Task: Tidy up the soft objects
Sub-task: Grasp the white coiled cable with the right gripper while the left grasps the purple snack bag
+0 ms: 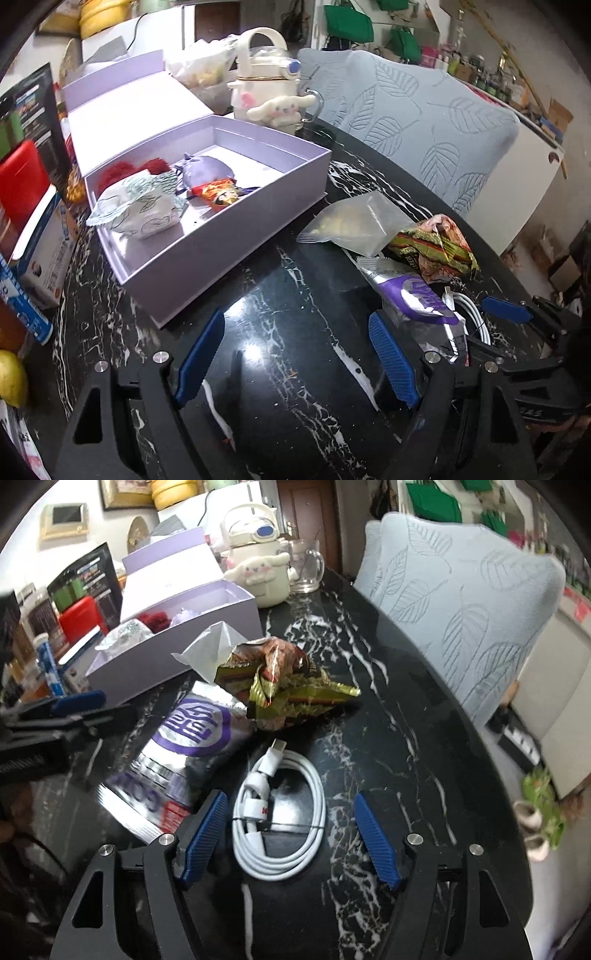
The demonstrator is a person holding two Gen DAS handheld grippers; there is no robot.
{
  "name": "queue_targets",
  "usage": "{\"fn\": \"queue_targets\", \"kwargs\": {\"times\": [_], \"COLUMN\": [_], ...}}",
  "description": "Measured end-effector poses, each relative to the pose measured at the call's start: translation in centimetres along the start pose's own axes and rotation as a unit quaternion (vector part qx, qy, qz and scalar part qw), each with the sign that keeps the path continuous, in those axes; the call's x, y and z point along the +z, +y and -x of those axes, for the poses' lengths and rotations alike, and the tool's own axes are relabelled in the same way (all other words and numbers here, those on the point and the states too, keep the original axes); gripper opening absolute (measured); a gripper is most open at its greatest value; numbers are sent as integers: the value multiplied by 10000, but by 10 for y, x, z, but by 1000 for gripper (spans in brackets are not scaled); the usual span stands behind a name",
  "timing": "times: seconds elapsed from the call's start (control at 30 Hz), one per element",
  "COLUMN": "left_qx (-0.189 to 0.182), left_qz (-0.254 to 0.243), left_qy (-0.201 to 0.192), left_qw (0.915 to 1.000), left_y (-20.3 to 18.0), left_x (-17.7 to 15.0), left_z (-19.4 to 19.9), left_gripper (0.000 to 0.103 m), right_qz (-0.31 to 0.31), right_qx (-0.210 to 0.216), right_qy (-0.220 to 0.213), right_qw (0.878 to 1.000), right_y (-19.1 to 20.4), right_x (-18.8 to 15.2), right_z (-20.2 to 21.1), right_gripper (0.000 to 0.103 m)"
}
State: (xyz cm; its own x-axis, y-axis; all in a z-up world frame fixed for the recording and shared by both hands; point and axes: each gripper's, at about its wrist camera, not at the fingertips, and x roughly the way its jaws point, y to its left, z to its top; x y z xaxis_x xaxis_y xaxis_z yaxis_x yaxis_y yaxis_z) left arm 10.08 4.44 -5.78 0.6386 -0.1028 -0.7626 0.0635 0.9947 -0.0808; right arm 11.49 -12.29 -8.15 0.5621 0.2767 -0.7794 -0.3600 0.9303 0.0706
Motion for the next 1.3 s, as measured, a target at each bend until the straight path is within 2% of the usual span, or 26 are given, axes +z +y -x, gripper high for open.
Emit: {"fn": "queue_targets", "kwargs": {"times": [0.1, 0.17, 0.2, 0.43, 0.7, 1.0, 1.07, 1.17, 1.23, 1.3], "left_qx": [4, -11, -20, -341, -712, -574, -652, -643, -565, -585], "left_qz": [14, -12, -34, -221, -534, -628, -553, -458, -432, -395], "left_qy": [-51, -96, -122, -192, -14, 453, 582, 652, 671, 712], "left_qw": [10000, 10000, 9999, 9990, 9960, 9953, 9946, 9947, 9952, 9950], "left_y": [1, -1, -3, -23, -61, -78, -77, -73, -70, -68], "left_x": [0, 1, 2, 8, 10, 9, 8, 8, 7, 6], "left_z": [5, 8, 9, 11, -2, -33, -39, -43, -45, -47], "left_gripper": [81, 81, 81, 81, 81, 81, 81, 81, 80, 75], "right_qz": [198, 316, 324, 319, 28, -256, -283, -297, -356, -422], "right_qx": [-233, -329, -298, -274, -438, -732, -781, -799, -770, -820], "right_qy": [-24, -103, -138, -114, -89, -96, -105, -114, -117, -139], "right_qw": [9995, 9989, 9989, 9991, 9990, 9969, 9965, 9963, 9963, 9956], "right_y": [5, 9, 10, 2, -29, -57, -60, -60, -61, -62], "right_x": [-2, -4, -4, -7, -15, -26, -25, -23, -23, -23], "right_z": [-2, -1, 0, 6, 17, 30, 30, 27, 25, 24], "right_gripper": [72, 61, 51, 50, 50, 51, 51, 56, 75, 78]}}
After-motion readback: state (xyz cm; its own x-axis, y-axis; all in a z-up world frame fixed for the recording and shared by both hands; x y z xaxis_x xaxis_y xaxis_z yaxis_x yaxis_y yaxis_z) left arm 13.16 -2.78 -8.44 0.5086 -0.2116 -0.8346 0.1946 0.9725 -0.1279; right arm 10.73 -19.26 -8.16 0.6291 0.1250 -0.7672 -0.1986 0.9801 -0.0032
